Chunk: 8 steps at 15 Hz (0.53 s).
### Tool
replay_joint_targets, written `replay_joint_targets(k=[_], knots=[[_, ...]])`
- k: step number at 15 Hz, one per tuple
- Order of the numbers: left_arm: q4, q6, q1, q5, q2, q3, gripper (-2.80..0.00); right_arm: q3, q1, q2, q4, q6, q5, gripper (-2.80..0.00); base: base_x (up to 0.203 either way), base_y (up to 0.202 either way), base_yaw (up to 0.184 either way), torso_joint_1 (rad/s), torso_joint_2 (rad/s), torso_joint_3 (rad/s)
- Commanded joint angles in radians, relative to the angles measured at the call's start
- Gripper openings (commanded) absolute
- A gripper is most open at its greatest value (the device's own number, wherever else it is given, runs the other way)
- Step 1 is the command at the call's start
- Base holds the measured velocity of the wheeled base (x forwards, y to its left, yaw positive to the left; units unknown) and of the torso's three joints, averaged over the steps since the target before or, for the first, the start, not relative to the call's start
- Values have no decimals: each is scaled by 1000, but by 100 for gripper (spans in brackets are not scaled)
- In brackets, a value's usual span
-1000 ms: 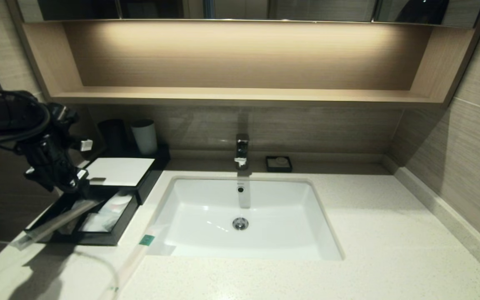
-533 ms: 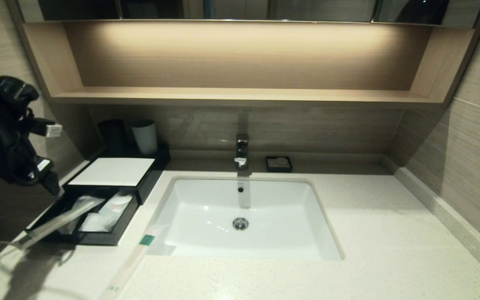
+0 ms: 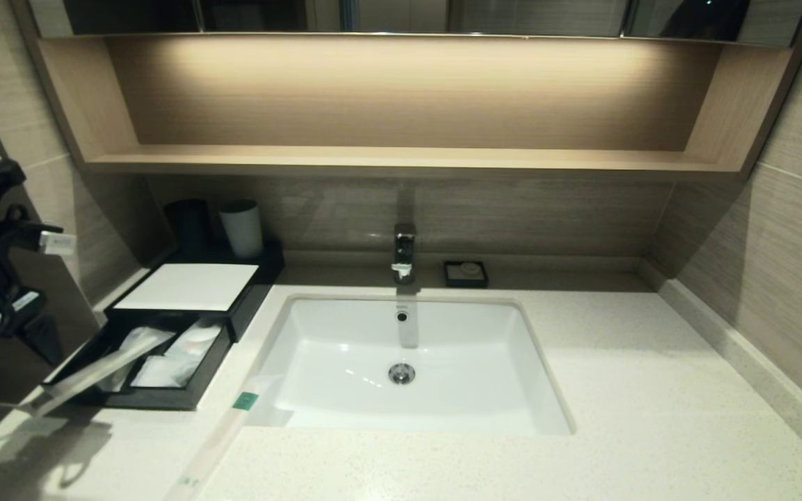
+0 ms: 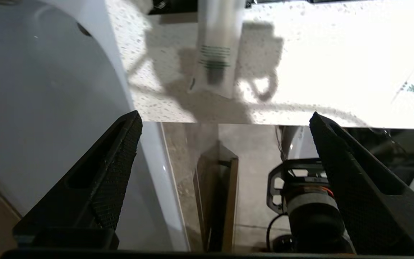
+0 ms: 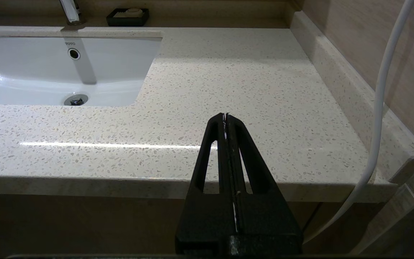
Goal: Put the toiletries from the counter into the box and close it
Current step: Place the bathroom toiletry into the drawer
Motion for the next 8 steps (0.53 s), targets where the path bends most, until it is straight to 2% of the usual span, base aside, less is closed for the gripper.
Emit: replay_joint_targets(k=[1, 4, 8], knots=[[38, 3, 3, -9, 45, 0, 0, 1, 0, -1, -1, 0, 0, -280, 0, 0, 0, 0, 0, 0], [57, 15, 11, -9, 97, -1, 0, 1, 0, -1, 0, 0, 0, -280, 0, 0, 0, 0, 0, 0], [48, 88, 37, -7, 161, -6, 0, 2, 0, 0, 0, 0, 0, -280, 0, 0, 0, 0, 0, 0]])
